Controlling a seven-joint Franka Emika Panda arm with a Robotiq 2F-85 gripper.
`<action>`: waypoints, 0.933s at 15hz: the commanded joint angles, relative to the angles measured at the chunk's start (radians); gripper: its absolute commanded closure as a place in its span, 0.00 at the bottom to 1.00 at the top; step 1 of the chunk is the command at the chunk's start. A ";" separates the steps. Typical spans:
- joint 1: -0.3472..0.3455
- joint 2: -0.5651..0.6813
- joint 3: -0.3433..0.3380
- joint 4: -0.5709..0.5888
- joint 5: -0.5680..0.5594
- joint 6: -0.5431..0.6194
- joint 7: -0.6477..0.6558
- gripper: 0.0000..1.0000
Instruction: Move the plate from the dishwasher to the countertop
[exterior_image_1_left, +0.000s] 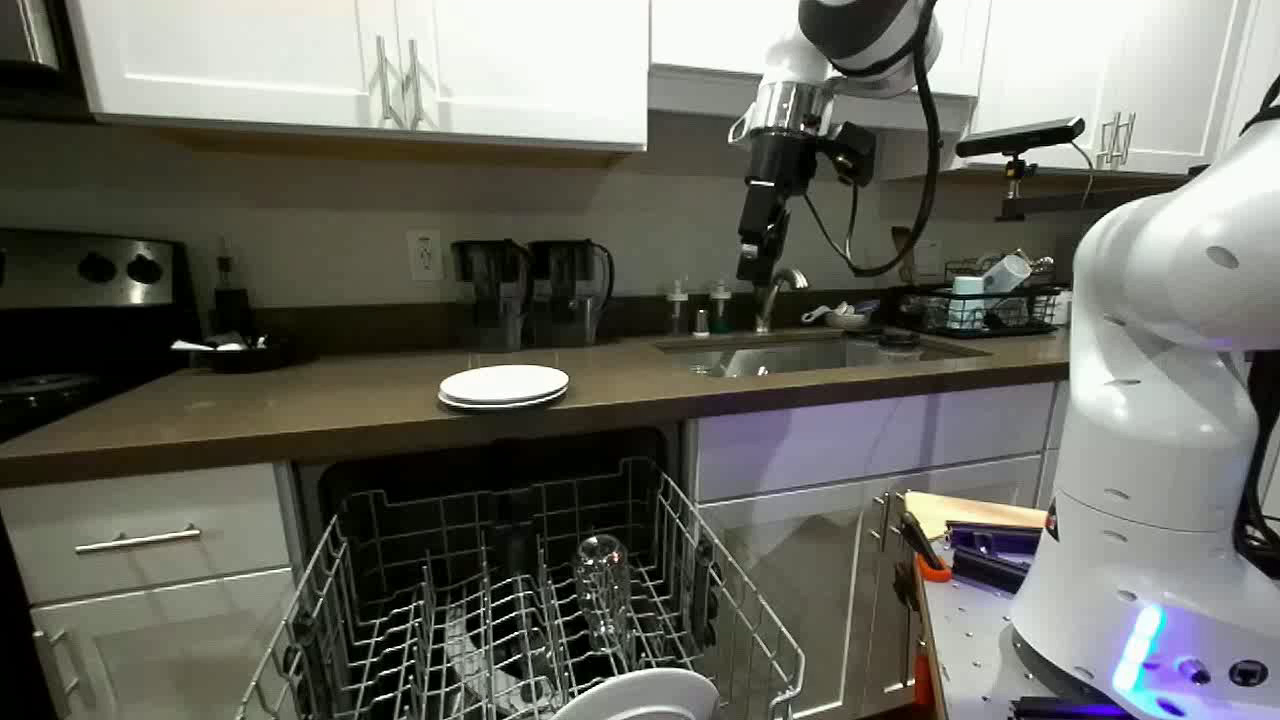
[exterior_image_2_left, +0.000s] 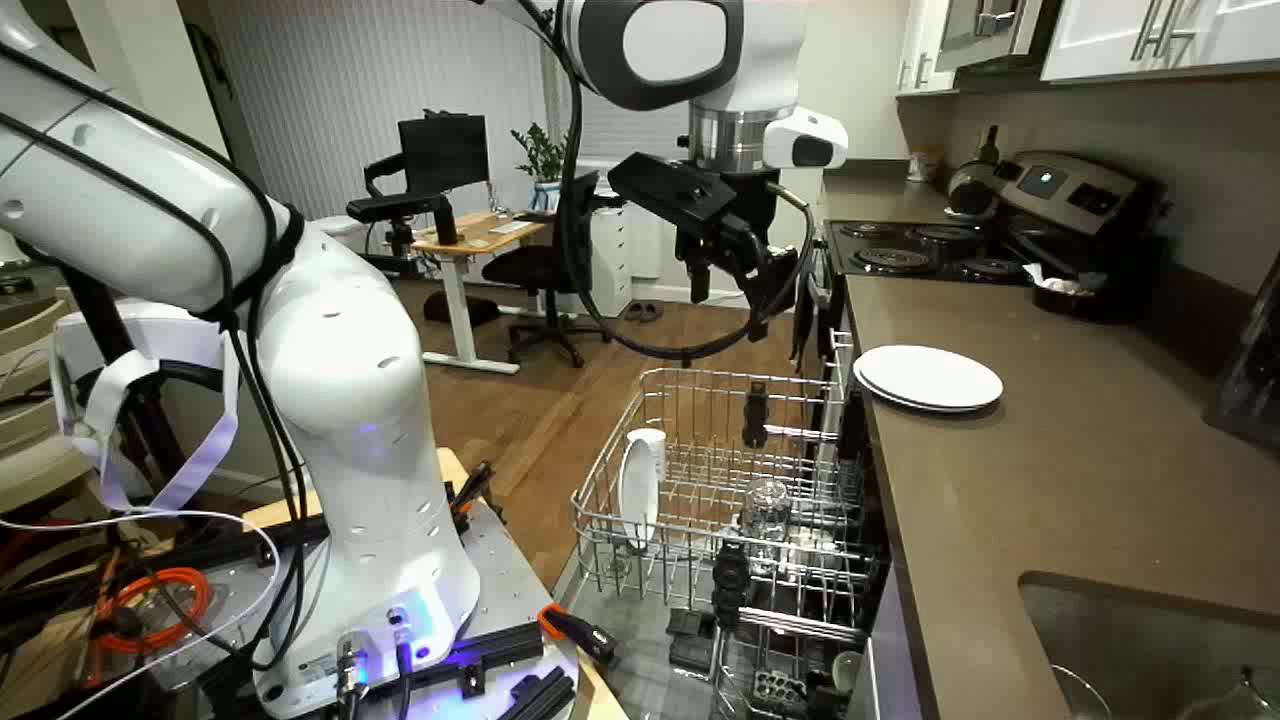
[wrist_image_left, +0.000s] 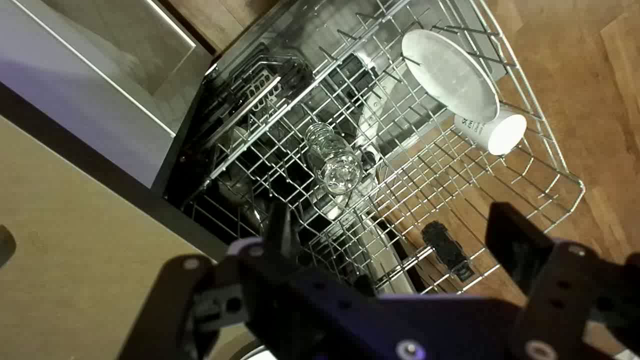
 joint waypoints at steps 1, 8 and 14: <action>-0.022 0.005 0.020 0.002 0.016 -0.002 -0.013 0.00; -0.022 0.005 0.019 0.002 0.016 -0.002 -0.013 0.00; -0.006 0.031 0.025 -0.009 0.026 0.022 -0.010 0.00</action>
